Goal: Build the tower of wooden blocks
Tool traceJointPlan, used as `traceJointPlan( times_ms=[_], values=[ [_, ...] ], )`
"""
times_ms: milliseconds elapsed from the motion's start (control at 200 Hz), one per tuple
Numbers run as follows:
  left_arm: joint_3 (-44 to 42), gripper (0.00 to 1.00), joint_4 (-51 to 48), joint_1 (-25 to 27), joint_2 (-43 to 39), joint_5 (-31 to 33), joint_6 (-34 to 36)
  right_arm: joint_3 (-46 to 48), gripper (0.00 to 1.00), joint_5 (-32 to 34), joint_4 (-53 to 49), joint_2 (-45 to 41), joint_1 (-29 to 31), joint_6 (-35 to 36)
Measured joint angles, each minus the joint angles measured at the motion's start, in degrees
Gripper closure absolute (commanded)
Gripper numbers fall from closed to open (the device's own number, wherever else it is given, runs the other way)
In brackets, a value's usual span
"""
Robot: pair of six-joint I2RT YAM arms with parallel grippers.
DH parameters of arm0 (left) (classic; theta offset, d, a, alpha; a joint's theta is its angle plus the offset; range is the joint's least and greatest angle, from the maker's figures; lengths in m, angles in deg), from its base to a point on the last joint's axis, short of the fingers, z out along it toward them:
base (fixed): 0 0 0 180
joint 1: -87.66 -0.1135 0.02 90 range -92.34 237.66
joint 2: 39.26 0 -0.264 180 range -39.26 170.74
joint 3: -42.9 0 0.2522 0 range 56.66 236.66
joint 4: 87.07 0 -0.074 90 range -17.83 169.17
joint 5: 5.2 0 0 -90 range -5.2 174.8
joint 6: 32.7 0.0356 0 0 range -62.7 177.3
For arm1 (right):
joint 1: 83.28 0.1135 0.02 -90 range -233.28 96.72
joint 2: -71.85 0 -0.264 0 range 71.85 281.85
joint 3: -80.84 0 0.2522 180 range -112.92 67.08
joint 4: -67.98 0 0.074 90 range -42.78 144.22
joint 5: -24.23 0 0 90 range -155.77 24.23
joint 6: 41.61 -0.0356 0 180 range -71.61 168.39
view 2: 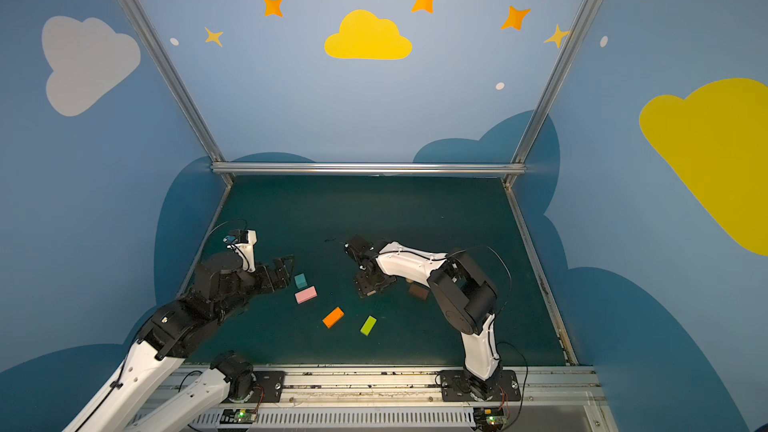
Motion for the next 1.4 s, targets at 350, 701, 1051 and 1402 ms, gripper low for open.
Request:
traceJointPlan(
  times_ms=[350, 701, 1051, 1402],
  values=[
    [-0.02, 0.00, 0.00, 0.00, 0.00, 0.00, 0.00, -0.90, 0.21, 0.04, -0.35, 0.66, 0.04, 0.00],
    [-0.02, 0.00, 0.00, 0.00, 0.00, 0.02, 0.00, -1.22, 0.23, 0.04, -0.68, 0.94, 0.15, -0.09],
    [0.02, 0.00, -0.74, 0.00, -1.42, 0.13, 0.00, -5.92, 0.31, 0.17, -3.65, 0.94, 0.26, -0.20],
    [3.21, 0.00, -3.93, 0.00, -4.79, 1.75, 0.22, -20.39, 0.32, 1.53, -11.39, 2.32, -0.66, -2.29]
  ],
)
